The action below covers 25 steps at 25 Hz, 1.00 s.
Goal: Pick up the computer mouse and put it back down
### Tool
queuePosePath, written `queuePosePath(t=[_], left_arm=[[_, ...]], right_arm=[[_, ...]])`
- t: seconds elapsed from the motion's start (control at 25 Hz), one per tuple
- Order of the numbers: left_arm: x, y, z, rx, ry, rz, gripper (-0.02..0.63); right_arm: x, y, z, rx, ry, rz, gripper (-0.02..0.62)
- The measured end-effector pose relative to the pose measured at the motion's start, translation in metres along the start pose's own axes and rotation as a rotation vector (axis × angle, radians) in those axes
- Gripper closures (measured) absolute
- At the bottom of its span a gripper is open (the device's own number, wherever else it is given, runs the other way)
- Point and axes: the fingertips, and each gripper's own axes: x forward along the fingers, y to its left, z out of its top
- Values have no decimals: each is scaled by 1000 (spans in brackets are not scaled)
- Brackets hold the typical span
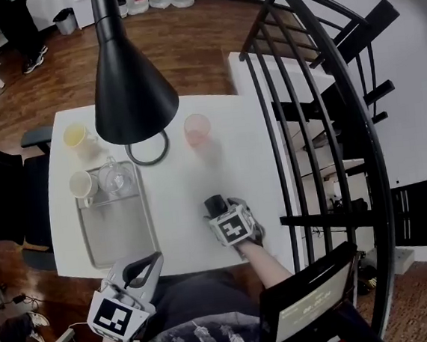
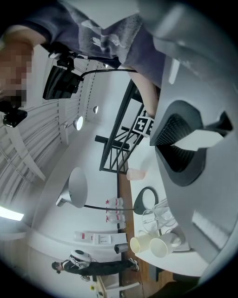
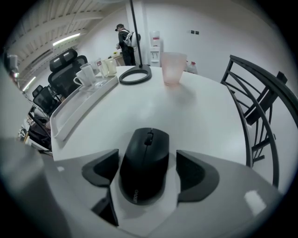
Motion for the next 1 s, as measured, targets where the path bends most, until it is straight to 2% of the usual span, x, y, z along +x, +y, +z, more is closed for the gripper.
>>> queuePosePath(t=[0.08, 0.16, 0.36, 0.68, 0.8, 1.0], left_arm=[[3, -2, 0, 4, 4, -6, 606], [5, -4, 1, 6, 6, -13, 606], [8, -7, 4, 13, 2, -24, 606], [6, -5, 6, 12, 14, -15, 606], [6, -7, 7, 11, -3, -26, 606], [6, -7, 12, 16, -17, -38, 606]], right_arm=[[-2, -1, 1, 20, -13, 2, 216], [-3, -4, 1, 50, -30, 3, 300], [-3, -8, -1, 41, -31, 5, 302], [-35, -24, 5, 142, -110, 33, 304], [-66, -26, 19, 106, -161, 50, 304], [-138, -19, 59, -43, -268, 76, 302]])
